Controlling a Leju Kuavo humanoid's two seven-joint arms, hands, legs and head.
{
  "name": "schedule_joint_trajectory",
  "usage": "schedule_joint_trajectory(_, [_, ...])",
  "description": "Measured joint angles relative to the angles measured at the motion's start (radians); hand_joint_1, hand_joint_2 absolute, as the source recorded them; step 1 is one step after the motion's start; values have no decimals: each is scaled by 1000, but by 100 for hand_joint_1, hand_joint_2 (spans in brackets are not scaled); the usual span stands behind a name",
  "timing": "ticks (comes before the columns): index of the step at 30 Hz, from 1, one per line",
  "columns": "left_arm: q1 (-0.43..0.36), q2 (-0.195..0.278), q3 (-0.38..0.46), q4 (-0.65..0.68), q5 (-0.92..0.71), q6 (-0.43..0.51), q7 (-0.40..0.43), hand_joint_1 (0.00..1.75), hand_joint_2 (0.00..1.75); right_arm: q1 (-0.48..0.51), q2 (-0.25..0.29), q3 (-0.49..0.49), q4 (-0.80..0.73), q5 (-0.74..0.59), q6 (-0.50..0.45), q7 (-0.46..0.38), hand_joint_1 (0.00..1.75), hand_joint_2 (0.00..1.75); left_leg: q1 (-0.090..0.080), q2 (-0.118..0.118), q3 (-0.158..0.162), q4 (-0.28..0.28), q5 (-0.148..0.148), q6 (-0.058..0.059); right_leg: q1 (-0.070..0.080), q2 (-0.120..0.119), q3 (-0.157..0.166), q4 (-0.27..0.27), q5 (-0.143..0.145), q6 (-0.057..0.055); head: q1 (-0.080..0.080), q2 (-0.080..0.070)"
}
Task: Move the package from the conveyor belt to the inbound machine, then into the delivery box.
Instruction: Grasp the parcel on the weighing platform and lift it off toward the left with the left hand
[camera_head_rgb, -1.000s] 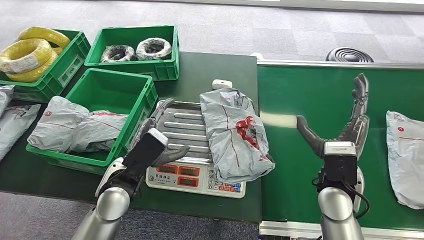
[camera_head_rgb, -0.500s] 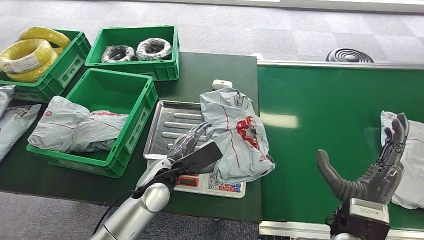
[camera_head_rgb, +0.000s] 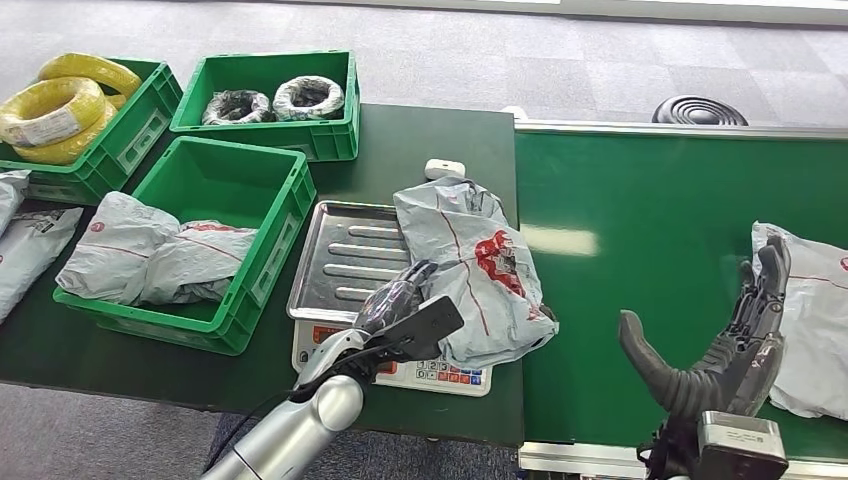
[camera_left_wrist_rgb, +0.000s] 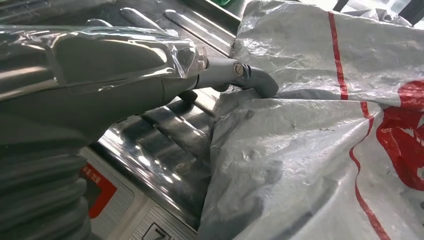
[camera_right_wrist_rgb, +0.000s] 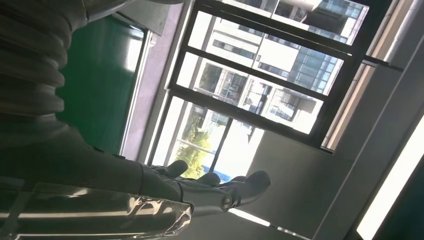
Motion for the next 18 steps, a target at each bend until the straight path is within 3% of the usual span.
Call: schedule_joint_trajectory(18, [50,8,5,-66,143,124,-44,0,175,-29,-11,49,42,-14,2,8,0,175,0,0,0,0,0,0,0,0,0,0,0,0,0,0])
